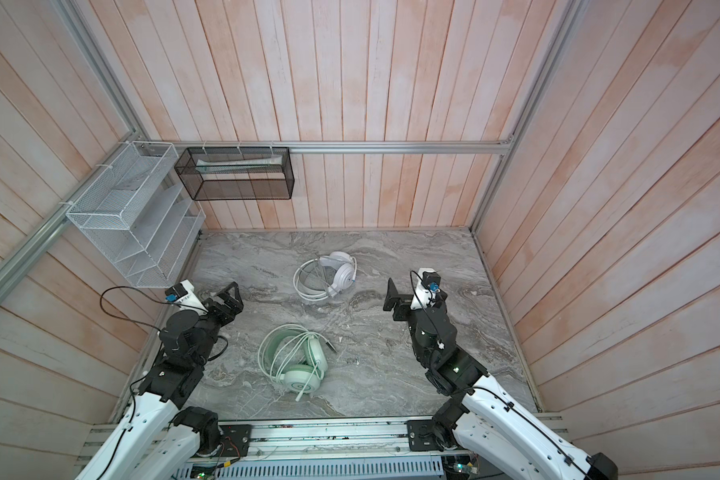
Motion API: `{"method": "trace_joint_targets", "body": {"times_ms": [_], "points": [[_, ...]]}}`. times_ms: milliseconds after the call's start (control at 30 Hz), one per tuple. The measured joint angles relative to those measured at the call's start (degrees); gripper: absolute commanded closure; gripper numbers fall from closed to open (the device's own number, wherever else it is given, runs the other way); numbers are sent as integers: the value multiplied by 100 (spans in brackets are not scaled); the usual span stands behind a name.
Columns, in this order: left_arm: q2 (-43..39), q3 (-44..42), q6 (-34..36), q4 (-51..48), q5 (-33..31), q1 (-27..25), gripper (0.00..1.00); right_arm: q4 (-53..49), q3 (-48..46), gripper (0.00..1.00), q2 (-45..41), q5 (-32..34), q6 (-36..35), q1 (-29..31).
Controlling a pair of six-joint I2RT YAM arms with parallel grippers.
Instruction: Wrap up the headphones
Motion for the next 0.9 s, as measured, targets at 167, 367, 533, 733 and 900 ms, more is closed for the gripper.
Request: {"method": "trace_joint_targets", "body": {"times_ms": [167, 367, 533, 733, 900], "points": [[1226, -111, 962, 1038, -192, 446, 1, 120, -330, 1, 435, 625, 317, -903], [2406, -516, 1967, 2529, -114, 728, 2, 474, -796, 2, 503, 662, 702, -1812], [3445, -758, 2605, 3709, 225, 800, 1, 780, -859, 2, 758, 584, 686, -1840], [4395, -1062, 2955, 5202, 496, 911, 1, 1152, -942, 1, 1062, 501, 623, -1952], [4828, -1174, 2914, 5770, 645, 1207, 1, 1711, -942, 2, 1646, 446, 468, -2271]]}}
